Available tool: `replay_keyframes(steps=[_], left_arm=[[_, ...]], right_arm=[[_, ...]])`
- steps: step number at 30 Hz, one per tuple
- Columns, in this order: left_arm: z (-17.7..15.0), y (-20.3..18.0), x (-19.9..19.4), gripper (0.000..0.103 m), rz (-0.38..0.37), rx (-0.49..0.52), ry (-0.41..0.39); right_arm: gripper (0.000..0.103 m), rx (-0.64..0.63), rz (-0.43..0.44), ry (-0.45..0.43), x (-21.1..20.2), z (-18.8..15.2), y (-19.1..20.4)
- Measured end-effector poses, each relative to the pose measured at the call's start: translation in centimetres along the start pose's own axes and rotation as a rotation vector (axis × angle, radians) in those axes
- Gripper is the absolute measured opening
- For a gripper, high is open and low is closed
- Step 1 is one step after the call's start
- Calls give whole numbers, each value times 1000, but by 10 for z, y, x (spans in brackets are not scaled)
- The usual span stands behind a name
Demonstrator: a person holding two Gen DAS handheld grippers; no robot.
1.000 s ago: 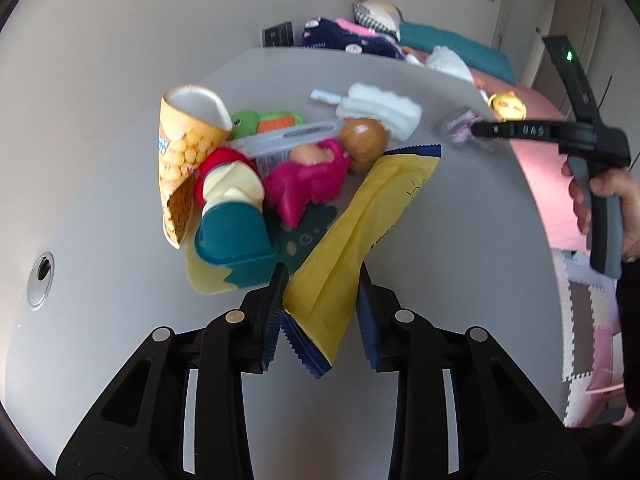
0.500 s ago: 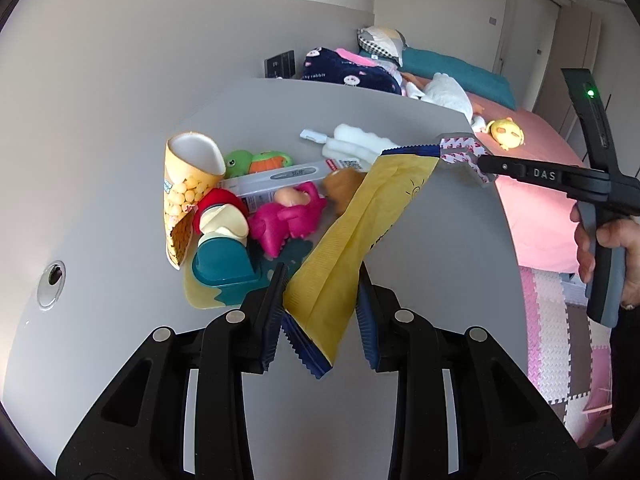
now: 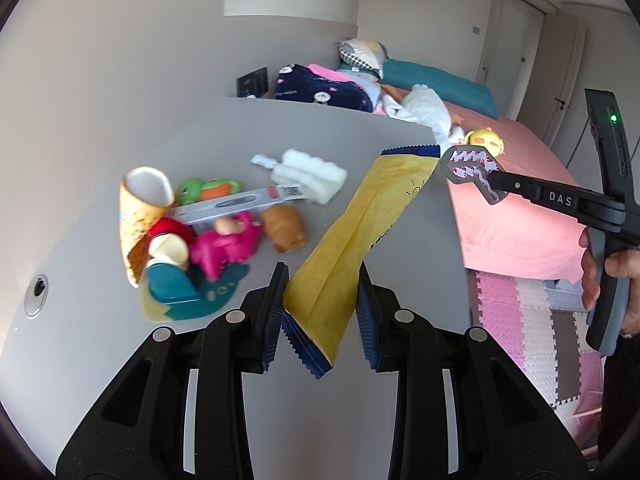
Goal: Collect trash
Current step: 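Carry the yellow wrapper and patterned box over the bin and release both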
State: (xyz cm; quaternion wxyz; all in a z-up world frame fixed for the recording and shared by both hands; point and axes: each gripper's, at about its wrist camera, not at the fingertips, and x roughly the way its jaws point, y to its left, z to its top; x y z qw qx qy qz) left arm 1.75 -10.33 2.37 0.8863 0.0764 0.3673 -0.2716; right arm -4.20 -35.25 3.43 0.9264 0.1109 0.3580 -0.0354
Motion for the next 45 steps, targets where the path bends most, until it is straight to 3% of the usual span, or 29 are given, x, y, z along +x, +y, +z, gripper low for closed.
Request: replay_keyframes(steps=[32, 44, 45], left_arm=[[19, -147, 45, 33, -216, 142, 71], [14, -204, 69, 34, -279, 238, 147], [13, -207, 73, 35, -285, 244, 162]], right_arm=[[15, 189, -156, -58, -72, -34, -123], [15, 284, -220, -53, -85, -50, -172], [21, 294, -221, -51, -84, -50, -177]])
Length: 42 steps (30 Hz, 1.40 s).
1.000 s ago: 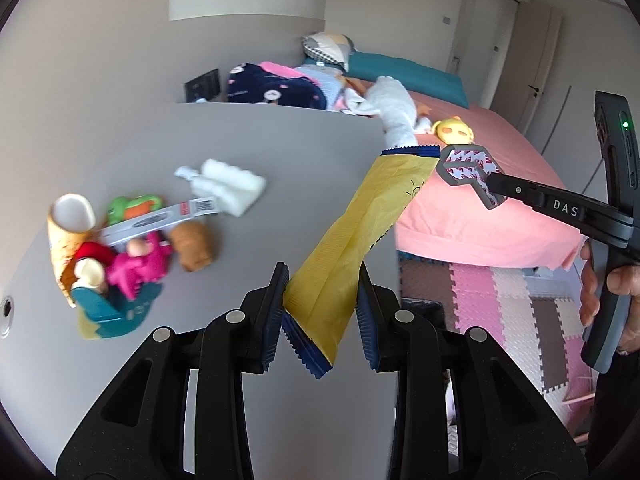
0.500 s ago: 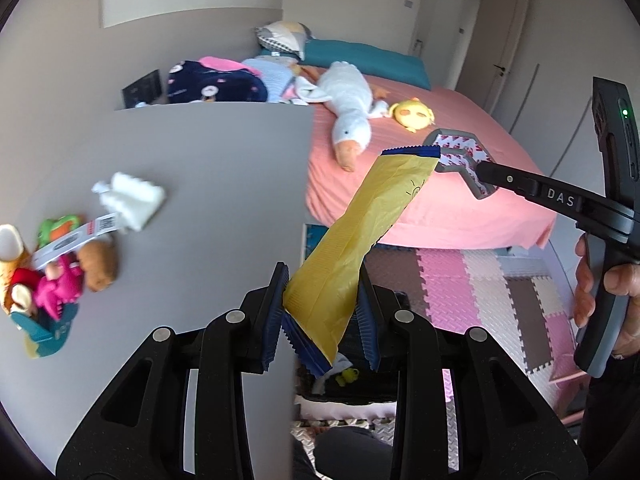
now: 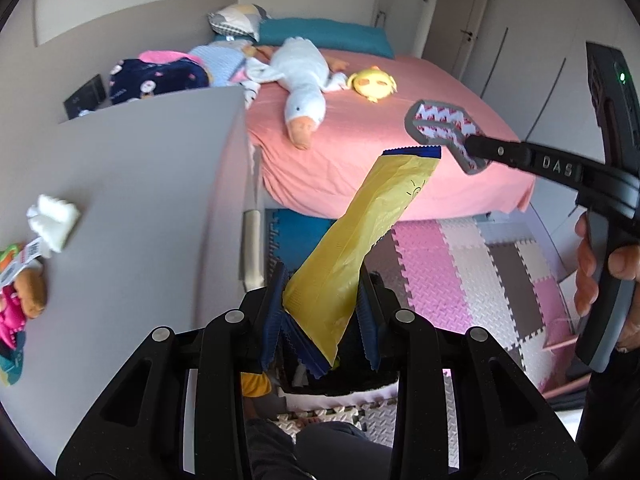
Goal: Collect trash
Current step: 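Carry the yellow wrapper and patterned box over the bin and release both, then grasp the teal toy with the left tool while the right tool grasps the brown plush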
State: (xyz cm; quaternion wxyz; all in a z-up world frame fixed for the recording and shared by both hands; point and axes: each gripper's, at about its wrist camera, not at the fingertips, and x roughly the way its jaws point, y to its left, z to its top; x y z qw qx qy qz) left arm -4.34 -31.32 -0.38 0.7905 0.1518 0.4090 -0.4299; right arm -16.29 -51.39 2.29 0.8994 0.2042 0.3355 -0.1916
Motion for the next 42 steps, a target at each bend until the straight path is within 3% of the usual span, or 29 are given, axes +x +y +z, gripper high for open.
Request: replay_keyframes(steps=[1, 2, 3, 4, 6, 21, 29, 42], left_arm=[[3, -3, 7, 53, -11, 6, 22], [6, -7, 15, 86, 2, 8, 39], [9, -9, 19, 96, 33, 11, 25], [9, -10, 21, 97, 56, 19, 10], [12, -15, 27, 97, 89, 39, 19], [4, 0, 26, 97, 104, 2, 22], [-2, 21, 10, 97, 129, -31, -4], [-34, 94, -31, 97, 264, -140, -24]], right_arm=[[30, 13, -12, 0, 2, 2, -3], [59, 23, -31, -3, 3, 2, -5], [73, 28, -60, -18, 2, 3, -8], [73, 28, -85, -31, 2, 4, -11], [73, 35, -96, -31, 2, 4, -15], [77, 19, -63, -5, 17, -4, -3], [78, -40, -8, 4, 19, -6, 37], [80, -174, 102, 41, 36, -17, 125]])
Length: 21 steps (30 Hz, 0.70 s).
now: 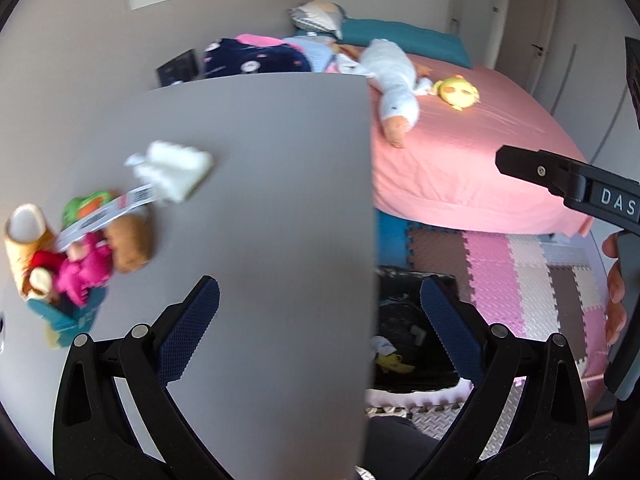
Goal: Collect trash
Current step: 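Grasp the teal toy with the left tool while the right tool grasps the brown plush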
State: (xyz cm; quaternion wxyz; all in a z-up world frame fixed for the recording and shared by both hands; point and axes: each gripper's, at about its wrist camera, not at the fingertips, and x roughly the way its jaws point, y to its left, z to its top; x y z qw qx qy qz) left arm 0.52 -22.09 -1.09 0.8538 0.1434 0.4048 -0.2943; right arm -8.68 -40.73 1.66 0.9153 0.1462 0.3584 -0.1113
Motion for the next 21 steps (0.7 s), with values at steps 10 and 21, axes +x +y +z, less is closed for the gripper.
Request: replay_keyframes(steps=[10, 21], left_arm=[[-19, 59, -21, 97, 87, -81, -16], [-37, 119, -37, 97, 168, -181, -36]], right_arm=[[80, -47, 67, 31, 18, -1, 51], [80, -96, 137, 56, 34, -1, 101]])
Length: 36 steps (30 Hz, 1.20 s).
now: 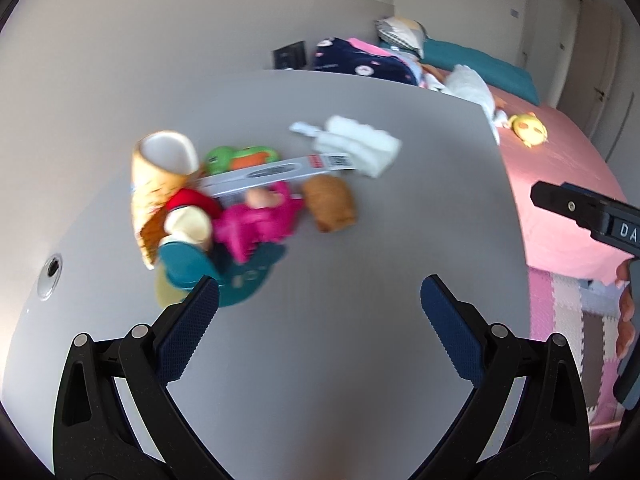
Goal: Collect trash
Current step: 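Grasp the teal toy with the left tool while the right tool grasps the brown plush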
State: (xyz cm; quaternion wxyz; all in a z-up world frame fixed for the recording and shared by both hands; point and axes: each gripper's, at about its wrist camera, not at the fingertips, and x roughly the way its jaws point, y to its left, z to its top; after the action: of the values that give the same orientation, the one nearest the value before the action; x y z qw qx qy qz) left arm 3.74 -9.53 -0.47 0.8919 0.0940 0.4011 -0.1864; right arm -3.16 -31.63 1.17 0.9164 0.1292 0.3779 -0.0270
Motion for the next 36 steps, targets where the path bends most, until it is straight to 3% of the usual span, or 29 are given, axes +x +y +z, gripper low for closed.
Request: replay_keyframes(steps=[6, 8, 16, 18, 20, 23, 36], left_arm=[[-4, 33, 2, 97, 24, -84, -8], [-5, 43, 3, 88, 27, -115, -10], [-4, 69, 17, 75, 44, -162, 3], [-3, 73, 19, 69, 52, -167, 4], [-3, 79, 22, 57, 58, -186, 9], [-3, 87, 26, 51, 49, -204, 20], [5, 98, 40, 49, 16, -204, 33]], right_arm=[[80, -35, 33, 23, 13, 3, 24], [80, -47, 40, 30, 18, 3, 32], [80, -78, 65, 45, 29, 6, 53], [80, -83, 67, 49, 33, 7, 57], [80, -89, 68, 52, 35, 8, 60], [80, -98, 73, 58, 39, 9, 66], [80, -155, 108, 96, 68, 18, 102]])
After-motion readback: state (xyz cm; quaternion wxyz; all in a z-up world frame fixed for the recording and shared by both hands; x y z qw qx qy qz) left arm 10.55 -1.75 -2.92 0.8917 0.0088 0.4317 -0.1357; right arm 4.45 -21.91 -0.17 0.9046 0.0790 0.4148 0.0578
